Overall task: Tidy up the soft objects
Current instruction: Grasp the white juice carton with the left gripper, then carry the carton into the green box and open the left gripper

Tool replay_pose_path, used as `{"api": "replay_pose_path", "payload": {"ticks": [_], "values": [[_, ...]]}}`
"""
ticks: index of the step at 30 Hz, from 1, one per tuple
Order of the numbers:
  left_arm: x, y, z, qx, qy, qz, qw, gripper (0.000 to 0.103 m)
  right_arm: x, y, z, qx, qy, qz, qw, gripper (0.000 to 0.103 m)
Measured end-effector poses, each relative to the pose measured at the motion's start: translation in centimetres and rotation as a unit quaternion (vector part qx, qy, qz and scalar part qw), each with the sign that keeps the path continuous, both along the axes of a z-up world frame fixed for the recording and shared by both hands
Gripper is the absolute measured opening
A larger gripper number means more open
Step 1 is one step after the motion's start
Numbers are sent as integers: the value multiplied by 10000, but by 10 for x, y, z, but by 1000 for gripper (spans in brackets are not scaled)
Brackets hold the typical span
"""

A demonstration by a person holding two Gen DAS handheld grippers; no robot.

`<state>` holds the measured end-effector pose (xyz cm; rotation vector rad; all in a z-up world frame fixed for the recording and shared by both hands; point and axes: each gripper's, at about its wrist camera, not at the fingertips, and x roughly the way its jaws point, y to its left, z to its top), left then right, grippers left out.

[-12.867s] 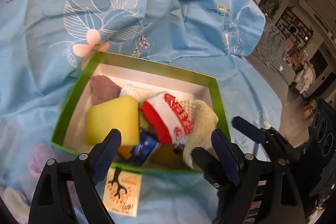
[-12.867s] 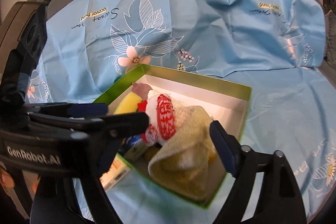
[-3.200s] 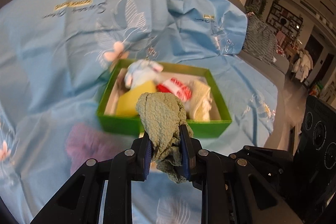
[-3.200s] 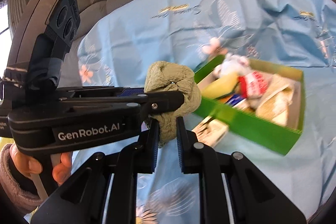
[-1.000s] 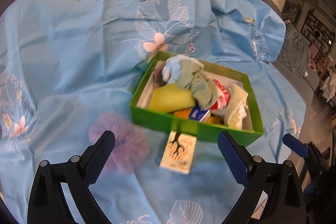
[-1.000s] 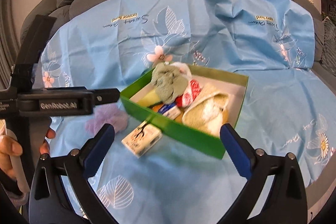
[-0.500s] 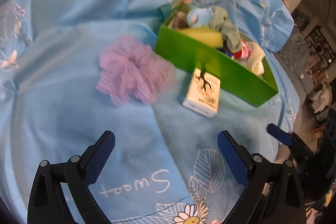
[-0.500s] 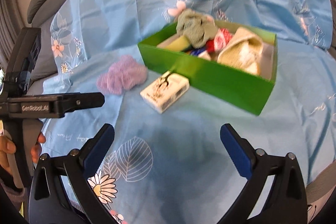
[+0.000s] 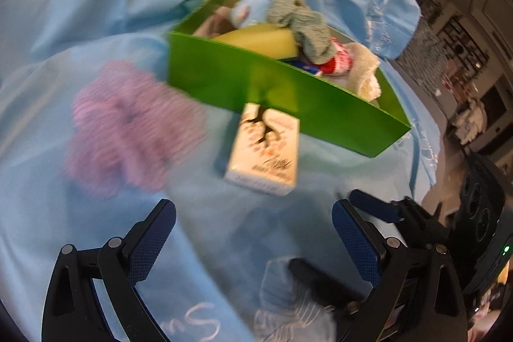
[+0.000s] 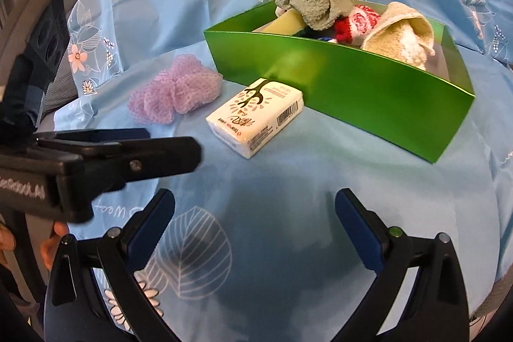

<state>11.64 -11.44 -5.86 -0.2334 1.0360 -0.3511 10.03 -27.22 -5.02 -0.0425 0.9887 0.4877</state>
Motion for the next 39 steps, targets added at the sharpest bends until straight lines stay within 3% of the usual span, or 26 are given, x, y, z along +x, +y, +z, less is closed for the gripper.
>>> {"api": "replay_pose_path", "payload": {"ticks": [5,17,19,29,39], "values": [[20,-11,-5,-53,0,-115,9999,98,12,4,-7,168,52,19,9998,94],[46,2,-22,-591,313,-27,9978,61,41,19,-12,230,-80,168,9996,71],[46,4,-23,-616,332,-51,9975,54,44,22,-13,222,-57,215,9995,60],[30,1,-13,-447,237,-84,9987,54,36,24,-10,266,-68,287,9992,51],[-12,-9,41,-324,-390,-172,9986,54,-7,19,41,416,-614,316,9967,51]]}}
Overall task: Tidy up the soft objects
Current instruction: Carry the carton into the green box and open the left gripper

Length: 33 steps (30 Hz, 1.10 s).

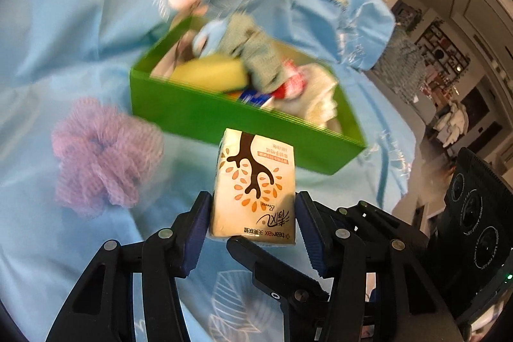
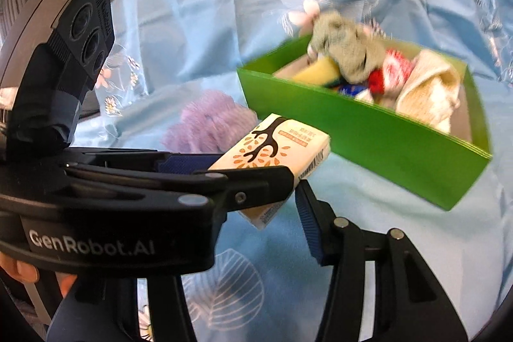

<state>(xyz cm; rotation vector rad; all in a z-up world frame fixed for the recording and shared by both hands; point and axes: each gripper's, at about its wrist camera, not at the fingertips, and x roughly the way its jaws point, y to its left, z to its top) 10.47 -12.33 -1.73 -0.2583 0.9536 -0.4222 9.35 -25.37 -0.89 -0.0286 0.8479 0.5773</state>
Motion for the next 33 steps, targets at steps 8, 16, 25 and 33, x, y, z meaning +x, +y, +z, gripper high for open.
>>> {"api": "replay_pose_path", "payload": {"ticks": [8,16,25,33], "values": [[-12,-24,65,231,-736,-151,9969,54,-12,-15,59,244,-694,-110,9972,51],[12,-52,125,315,-1266,-325,9909,54,10,-33,111,356,-1249,-240,9912,51],[70,-83,170,325,-1526,-517,9864,54,64,-63,160,424,-1626,-510,9845,51],[135,-89,124,224,-995,-399,9940,54,125,-74,131,239,-1180,-473,9916,51]]}}
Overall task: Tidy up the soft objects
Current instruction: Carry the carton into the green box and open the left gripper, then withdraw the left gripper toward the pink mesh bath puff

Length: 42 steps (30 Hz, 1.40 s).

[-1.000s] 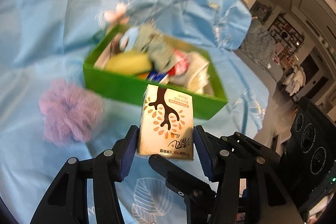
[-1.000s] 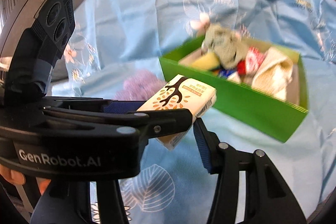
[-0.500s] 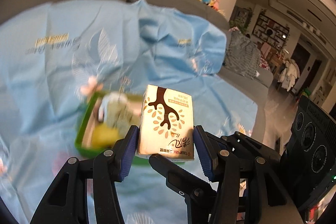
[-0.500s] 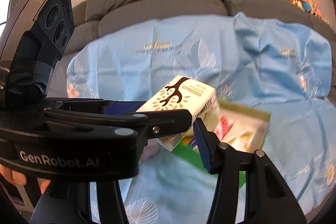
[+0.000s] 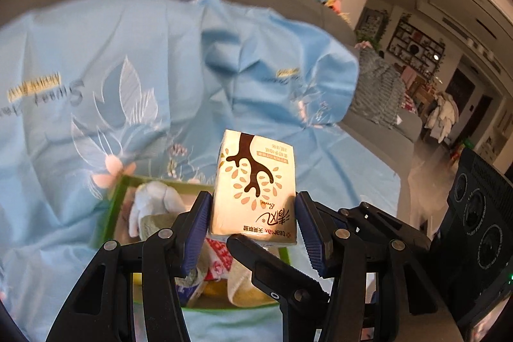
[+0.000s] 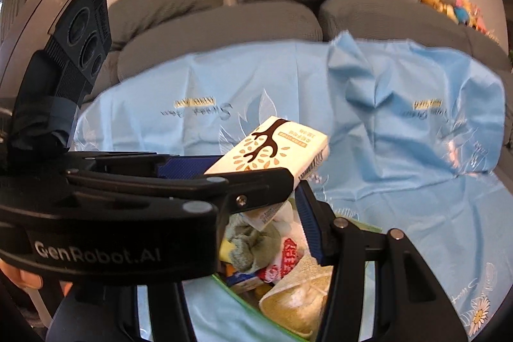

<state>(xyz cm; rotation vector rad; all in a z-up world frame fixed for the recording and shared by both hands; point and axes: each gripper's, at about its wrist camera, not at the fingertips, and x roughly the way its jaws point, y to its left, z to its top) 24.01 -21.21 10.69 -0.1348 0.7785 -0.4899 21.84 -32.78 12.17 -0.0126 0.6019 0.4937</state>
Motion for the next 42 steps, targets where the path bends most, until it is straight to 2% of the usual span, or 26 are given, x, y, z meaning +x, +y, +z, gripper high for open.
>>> {"api": "replay_pose_path", "payload": {"ticks": [10,18,23,26,28,30,35,42], "values": [[46,2,-78,-5,794,170,9967,54,50,-1,-77,-102,939,43,9955,51],[60,-1,-109,231,1227,196,9920,54,67,-3,-116,68,1627,13,9867,51],[56,-1,-115,366,1232,295,9913,57,68,-3,-125,160,1834,-34,9829,54],[52,-2,-115,480,1248,348,9904,63,64,-3,-123,84,1777,-153,9839,61],[49,-1,-114,486,1277,396,9898,80,60,-6,-122,24,1735,-265,9845,72],[44,1,-110,460,1221,452,9904,83,54,-12,-118,68,1669,-344,9853,72],[20,3,-92,722,853,559,9922,86,32,-21,-104,-2,1412,-475,9888,77],[-25,13,-68,916,300,760,9924,87,-12,-33,-80,-101,954,-643,9933,80]]}}
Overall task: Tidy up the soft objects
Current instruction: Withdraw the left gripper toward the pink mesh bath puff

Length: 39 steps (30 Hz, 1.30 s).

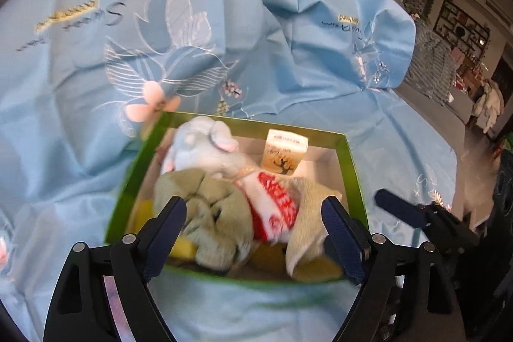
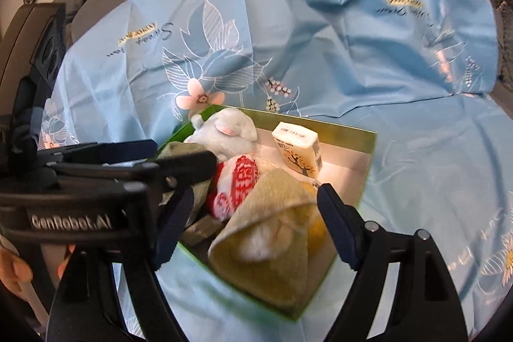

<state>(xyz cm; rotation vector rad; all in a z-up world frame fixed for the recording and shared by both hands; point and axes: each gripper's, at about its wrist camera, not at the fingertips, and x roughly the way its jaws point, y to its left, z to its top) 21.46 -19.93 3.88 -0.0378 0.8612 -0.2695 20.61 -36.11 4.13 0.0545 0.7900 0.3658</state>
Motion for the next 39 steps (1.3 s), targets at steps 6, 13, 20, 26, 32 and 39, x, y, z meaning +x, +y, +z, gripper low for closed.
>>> {"api": "replay_pose_path", "payload": {"ticks": [6,13,20,26,32,39], "values": [[-45,14,10,-15,-232,110,9997,87,-41,-13,15,-10,-389,-329,9987,86],[-93,27,20,225,-455,214,9985,87,-80,-3,19,-235,-372,-244,9987,93],[-139,39,28,307,-734,300,9964,97,-113,14,17,-258,-235,-85,9994,102],[-171,51,35,339,-1018,456,9932,102,-130,28,17,-290,-210,-15,9994,102],[-186,63,37,347,-1141,617,9909,102,-141,38,21,-303,-208,5,9993,102],[-196,79,27,244,-1093,771,9907,102,-144,53,14,-425,-61,113,9990,102]]}}
